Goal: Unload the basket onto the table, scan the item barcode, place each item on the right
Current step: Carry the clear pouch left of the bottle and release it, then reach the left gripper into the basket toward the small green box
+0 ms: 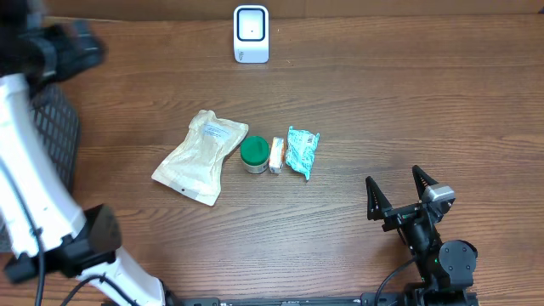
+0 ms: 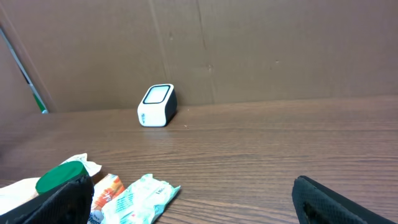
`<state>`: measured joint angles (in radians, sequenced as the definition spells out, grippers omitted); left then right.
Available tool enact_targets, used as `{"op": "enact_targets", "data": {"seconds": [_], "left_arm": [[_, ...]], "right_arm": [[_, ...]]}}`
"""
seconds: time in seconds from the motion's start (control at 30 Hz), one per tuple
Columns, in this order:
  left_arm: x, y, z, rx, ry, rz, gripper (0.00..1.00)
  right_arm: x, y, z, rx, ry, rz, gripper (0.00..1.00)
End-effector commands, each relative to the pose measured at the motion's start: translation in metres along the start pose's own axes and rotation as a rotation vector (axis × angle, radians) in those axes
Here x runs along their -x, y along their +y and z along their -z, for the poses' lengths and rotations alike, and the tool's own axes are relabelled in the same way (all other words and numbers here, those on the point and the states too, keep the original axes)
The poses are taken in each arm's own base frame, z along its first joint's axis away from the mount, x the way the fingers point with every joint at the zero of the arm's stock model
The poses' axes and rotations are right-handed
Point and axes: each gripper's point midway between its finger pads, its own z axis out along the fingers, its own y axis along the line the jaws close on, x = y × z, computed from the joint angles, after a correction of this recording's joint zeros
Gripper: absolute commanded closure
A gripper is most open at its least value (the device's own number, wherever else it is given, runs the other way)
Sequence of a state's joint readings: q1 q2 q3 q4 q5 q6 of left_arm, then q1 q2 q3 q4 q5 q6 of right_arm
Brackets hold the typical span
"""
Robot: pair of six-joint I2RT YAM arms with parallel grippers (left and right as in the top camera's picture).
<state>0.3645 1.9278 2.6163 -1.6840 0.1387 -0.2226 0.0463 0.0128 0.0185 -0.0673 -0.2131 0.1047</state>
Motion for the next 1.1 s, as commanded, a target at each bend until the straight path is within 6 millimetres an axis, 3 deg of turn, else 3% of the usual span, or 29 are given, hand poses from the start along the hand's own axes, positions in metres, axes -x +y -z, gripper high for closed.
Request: {"op": "enact_targets", "data": {"seconds": [0.0,0.17,0.33,0.63,0.83,0.9,1.07], "left_arm": [[0.013,0.058,0.034,0.075,-0.097,0.191,0.0],[0.019,0.122,0.043,0.134,-0.131,0.378,0.0],[0.026,0.157,0.024,0.198,-0.119,0.424,0.0],[0.036,0.184,-0.038,0.226,-0.032,0.432,0.07],[0.05,0.206,-0.054,0.308,-0.072,0.426,0.09],[0.056,0.215,-0.059,0.339,-0.092,0.423,0.15],[0.085,0.232,-0.082,0.363,-0.169,0.342,0.21]], "right_arm": [[-0.001,0.0,0.0,0.001,-0.006,0.002,0.0],[-0.001,0.0,0.0,0.001,-0.006,0.002,0.0],[-0.001,0.0,0.0,0.001,-0.006,0.002,0.0],[-0.001,0.0,0.0,0.001,-0.006,0.003,0.0],[-0.001,0.0,0.0,0.001,-0.006,0.003,0.0],[-0.001,0.0,0.0,0.001,-0.006,0.002,0.0],[-0.001,0.0,0.0,0.001,-0.006,0.002,0.0]]}}
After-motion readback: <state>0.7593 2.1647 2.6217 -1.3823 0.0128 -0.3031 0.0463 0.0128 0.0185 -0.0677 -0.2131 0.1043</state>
